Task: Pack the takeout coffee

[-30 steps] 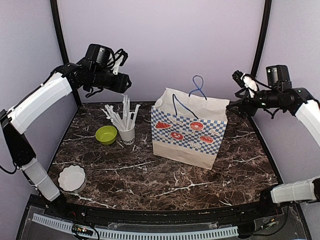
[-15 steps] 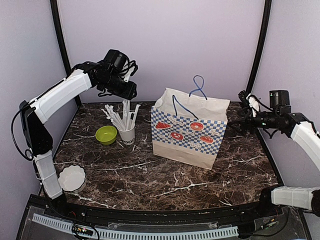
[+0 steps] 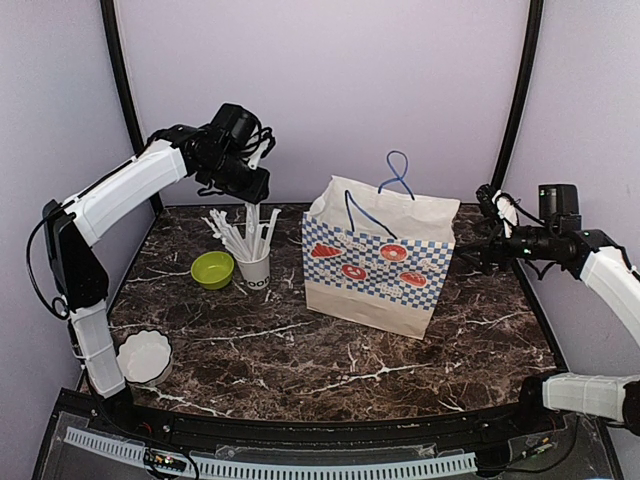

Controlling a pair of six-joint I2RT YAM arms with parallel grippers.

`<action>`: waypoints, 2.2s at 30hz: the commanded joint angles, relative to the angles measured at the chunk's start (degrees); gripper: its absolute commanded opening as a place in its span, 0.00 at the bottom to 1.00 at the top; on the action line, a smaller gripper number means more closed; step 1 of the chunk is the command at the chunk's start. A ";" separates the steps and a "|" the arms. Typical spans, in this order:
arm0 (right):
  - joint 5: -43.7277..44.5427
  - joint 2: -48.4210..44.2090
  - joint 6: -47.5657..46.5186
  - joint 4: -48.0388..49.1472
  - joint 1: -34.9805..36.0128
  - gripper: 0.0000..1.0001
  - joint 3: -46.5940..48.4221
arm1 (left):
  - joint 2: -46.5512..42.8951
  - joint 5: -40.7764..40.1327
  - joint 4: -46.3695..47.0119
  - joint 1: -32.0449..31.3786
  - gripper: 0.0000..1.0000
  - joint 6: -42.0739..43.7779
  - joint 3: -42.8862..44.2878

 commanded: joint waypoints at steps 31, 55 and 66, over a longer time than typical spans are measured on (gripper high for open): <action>-0.43 0.42 -0.67 2.93 -0.25 0.87 -1.29 | -6.45 1.87 -2.45 -0.31 0.00 1.37 2.36; 0.26 0.90 -0.52 3.30 -0.34 0.87 -1.27 | -22.84 27.69 28.51 -11.80 0.00 -4.77 -0.37; 0.25 0.23 -0.73 3.38 -0.31 0.87 -1.70 | -6.89 35.42 50.47 -15.32 0.00 -16.09 -7.57</action>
